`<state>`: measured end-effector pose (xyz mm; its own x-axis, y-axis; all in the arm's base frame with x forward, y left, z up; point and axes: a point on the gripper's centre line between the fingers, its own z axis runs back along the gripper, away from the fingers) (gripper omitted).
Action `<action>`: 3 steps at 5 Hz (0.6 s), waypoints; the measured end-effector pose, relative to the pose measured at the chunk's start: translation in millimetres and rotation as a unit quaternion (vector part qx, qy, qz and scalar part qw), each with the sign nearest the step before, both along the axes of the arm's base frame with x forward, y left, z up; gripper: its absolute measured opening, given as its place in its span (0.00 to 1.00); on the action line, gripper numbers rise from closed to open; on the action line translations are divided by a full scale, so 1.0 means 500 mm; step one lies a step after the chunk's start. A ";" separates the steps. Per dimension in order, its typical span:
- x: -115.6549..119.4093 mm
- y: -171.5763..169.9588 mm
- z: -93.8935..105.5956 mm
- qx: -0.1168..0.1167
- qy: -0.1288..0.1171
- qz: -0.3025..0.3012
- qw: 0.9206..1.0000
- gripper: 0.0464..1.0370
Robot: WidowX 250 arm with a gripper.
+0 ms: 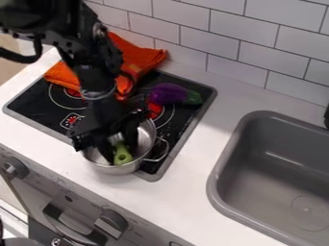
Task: Put the green spatula on the lower left side of the burner table
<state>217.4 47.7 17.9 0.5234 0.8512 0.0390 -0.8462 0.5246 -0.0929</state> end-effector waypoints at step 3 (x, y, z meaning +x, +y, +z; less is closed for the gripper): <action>0.011 0.006 0.048 -0.013 -0.004 0.031 0.999 0.27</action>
